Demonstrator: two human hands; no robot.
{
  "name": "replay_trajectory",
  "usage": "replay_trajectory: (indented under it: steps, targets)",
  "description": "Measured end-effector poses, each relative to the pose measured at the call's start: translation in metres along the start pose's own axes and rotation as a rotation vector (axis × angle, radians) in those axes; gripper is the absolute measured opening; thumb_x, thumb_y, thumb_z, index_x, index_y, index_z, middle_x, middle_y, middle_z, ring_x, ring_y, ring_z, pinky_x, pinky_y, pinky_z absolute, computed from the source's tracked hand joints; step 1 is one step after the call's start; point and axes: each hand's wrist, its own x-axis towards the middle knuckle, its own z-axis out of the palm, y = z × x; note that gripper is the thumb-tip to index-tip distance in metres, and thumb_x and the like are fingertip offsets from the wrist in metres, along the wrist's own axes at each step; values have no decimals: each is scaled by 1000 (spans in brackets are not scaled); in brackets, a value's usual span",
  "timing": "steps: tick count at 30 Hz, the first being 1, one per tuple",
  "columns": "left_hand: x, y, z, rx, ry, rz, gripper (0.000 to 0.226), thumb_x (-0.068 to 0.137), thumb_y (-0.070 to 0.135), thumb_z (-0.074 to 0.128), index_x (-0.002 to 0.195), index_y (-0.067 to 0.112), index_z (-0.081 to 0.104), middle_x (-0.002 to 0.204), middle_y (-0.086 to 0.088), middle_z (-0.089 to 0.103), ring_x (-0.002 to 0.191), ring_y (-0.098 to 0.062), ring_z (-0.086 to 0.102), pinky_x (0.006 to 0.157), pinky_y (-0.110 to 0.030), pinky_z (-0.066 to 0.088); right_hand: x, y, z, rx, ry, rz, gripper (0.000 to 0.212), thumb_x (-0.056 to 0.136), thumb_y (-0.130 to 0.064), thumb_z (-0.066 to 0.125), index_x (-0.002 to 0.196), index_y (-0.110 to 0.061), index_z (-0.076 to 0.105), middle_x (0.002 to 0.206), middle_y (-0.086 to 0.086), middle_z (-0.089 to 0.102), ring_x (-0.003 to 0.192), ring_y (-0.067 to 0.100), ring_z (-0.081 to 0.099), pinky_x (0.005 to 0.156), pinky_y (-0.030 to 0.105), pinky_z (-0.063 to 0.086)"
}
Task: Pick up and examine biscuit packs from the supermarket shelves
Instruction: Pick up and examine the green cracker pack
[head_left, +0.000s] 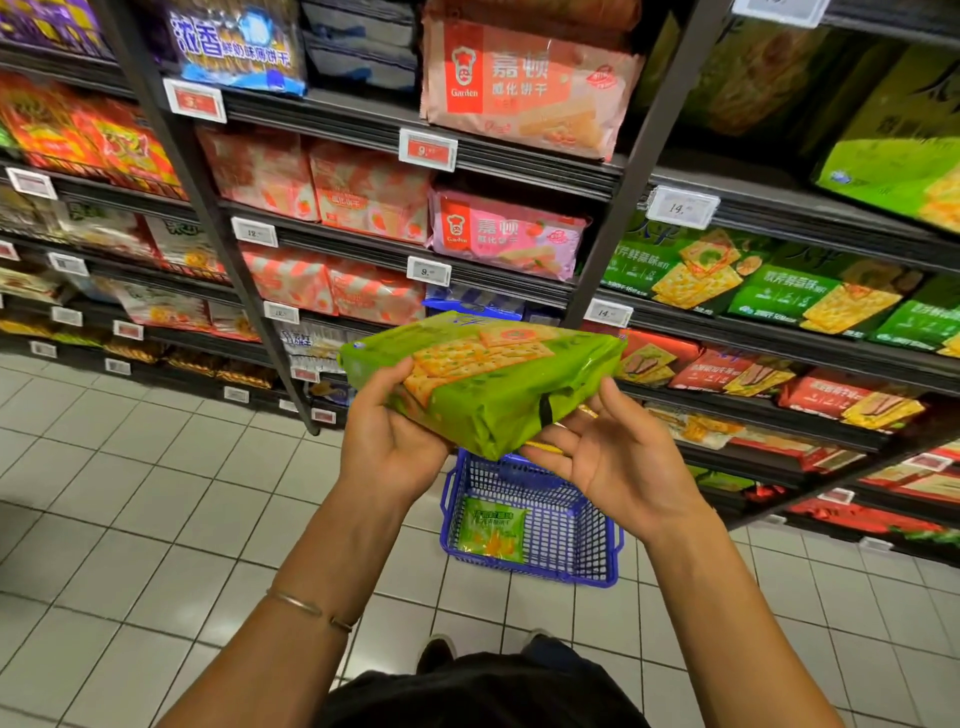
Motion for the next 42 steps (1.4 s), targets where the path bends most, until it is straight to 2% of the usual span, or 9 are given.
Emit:
replay_trajectory:
  steps: [4, 7, 13, 19, 26, 29, 31, 36, 42]
  targets:
    - [-4, -3, 4, 11, -39, 60, 62, 90, 15, 57, 152, 13, 50, 143, -14, 64, 132, -36, 61, 100, -58, 50, 4, 7, 5, -30, 53, 0, 66, 91, -36, 67, 148, -8, 50, 142, 18, 63, 126, 42, 63, 94, 53, 60]
    - [-5, -4, 5, 11, -69, 94, 65, 90, 13, 56, 154, 15, 48, 146, -14, 62, 135, -36, 59, 107, -62, 45, 5, 10, 3, -14, 32, -45, 61, 88, -29, 70, 143, -9, 55, 140, 17, 64, 124, 42, 64, 100, 60, 54]
    - [-5, -2, 7, 32, -109, 131, 63, 93, 11, 53, 155, 15, 46, 147, -14, 61, 134, -34, 60, 114, -63, 40, 4, 9, 1, 18, -12, -82, 46, 88, -14, 67, 134, -7, 61, 129, 17, 70, 111, 33, 72, 79, 40, 63]
    - [-6, -5, 9, 73, -157, 201, 65, 88, 1, 57, 151, 15, 51, 144, -14, 63, 132, -33, 62, 102, -58, 54, 5, 9, -4, 92, -15, -46, 55, 87, -14, 64, 140, -4, 52, 130, 19, 69, 113, 34, 71, 102, 58, 49]
    - [-5, -4, 13, 70, -164, 220, 73, 85, 2, 58, 156, 15, 45, 145, -14, 62, 132, -34, 61, 100, -58, 55, 4, 11, -10, 88, -81, -64, 57, 91, -17, 63, 145, -5, 48, 138, 18, 65, 118, 33, 69, 101, 53, 53]
    - [-3, -4, 11, 85, -171, 233, 70, 85, 1, 57, 153, 16, 48, 142, -13, 65, 133, -34, 61, 104, -60, 52, 6, 9, -13, -33, 10, -37, 56, 94, -20, 63, 145, -2, 48, 136, 23, 64, 112, 37, 71, 98, 55, 55]
    - [-2, -4, 9, 113, -180, 252, 64, 85, 0, 57, 145, 19, 54, 140, -13, 66, 135, -35, 59, 107, -63, 49, 8, 8, -15, -163, 132, 38, 53, 91, -26, 64, 138, -4, 54, 128, 30, 60, 99, 40, 70, 93, 57, 55]
    - [-4, -7, 9, 181, -195, 316, 58, 84, -5, 57, 136, 21, 58, 125, -6, 74, 120, -27, 70, 101, -59, 55, 10, 8, -15, -289, 279, 181, 28, 103, -28, 51, 117, -6, 59, 86, 17, 59, 63, 24, 67, 54, 32, 60]
    - [-6, -6, 13, 204, -187, 331, 67, 83, -6, 56, 144, 19, 50, 124, -5, 74, 117, -25, 71, 93, -52, 59, 13, 8, -17, -310, 267, 103, 16, 106, -16, 50, 93, -8, 57, 62, 4, 56, 47, 15, 56, 43, 24, 49]
